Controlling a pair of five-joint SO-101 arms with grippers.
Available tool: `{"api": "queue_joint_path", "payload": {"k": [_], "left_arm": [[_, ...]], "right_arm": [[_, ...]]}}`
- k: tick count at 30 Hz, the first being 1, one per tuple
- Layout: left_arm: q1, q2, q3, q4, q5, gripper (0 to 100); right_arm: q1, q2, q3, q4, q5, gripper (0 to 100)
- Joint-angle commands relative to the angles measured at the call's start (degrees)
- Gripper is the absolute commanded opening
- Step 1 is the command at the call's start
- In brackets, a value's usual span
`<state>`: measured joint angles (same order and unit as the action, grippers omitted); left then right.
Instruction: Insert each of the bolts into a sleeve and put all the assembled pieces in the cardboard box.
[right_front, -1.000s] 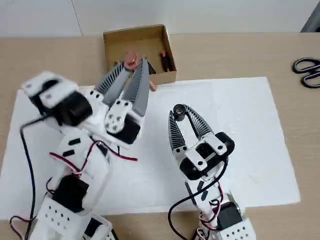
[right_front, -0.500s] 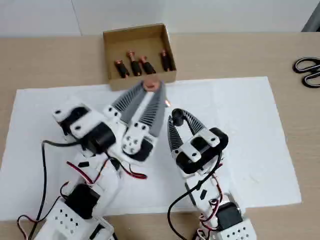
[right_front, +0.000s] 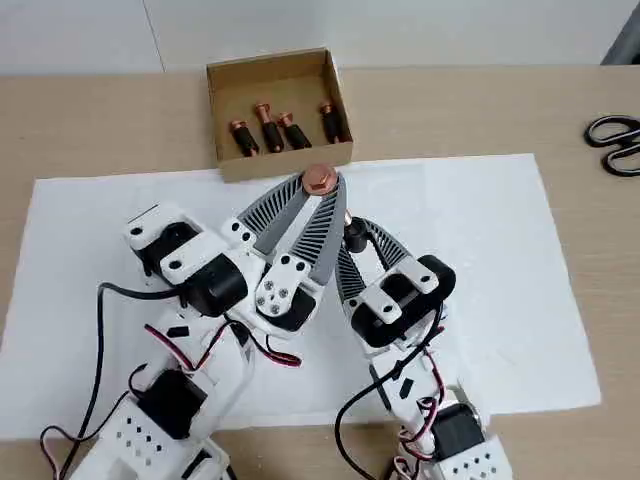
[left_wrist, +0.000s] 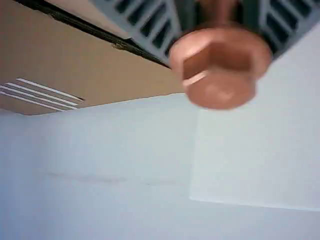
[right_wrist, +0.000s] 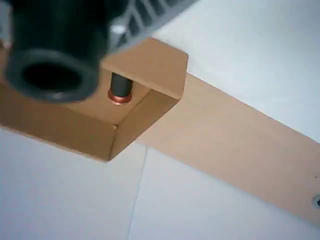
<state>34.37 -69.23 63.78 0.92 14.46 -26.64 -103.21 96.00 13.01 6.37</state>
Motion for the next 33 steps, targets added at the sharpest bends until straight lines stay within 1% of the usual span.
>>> {"api": "queue_joint_path", "payload": {"k": [1,4,9,13,15,19,23,30,31,33], "left_arm": [[0.3,-0.9,-0.2,-0.8,-0.3,1],[0.2,-0.9,-0.3,-0.1,-0.3,1],[0.2,-0.9,-0.4,-0.1,-0.3,1],[0.2,-0.9,-0.4,-0.1,-0.3,1],[0.2,-0.9,-0.4,0.1,-0.3,1],[-0.1,-1.4,-0.5,1.7,-0.4,1],[-2.5,-1.5,-0.7,2.2,-0.4,1],[-3.0,-1.5,-0.5,2.3,0.4,1],[-3.0,-1.1,-0.3,2.5,1.3,1],[-2.9,-1.0,-0.3,5.5,4.7,1]], "right_arm": [[-0.4,-0.7,0.4,-2.1,-0.3,0.4],[-0.4,-0.7,0.4,-5.4,-0.2,0.4],[-1.2,-0.3,0.4,-5.5,0.0,0.4],[-7.0,-0.5,0.4,-5.5,6.7,0.4],[-8.7,-0.5,0.4,-5.7,8.4,0.4],[-7.4,-0.7,0.4,-5.6,8.4,0.4],[-4.8,-0.7,0.4,-5.8,8.3,0.4],[-4.7,-0.7,0.4,-5.8,8.3,0.4],[-4.7,-0.7,0.4,-5.9,8.3,0.4],[-4.7,-0.7,0.4,-5.8,8.3,0.4]]}}
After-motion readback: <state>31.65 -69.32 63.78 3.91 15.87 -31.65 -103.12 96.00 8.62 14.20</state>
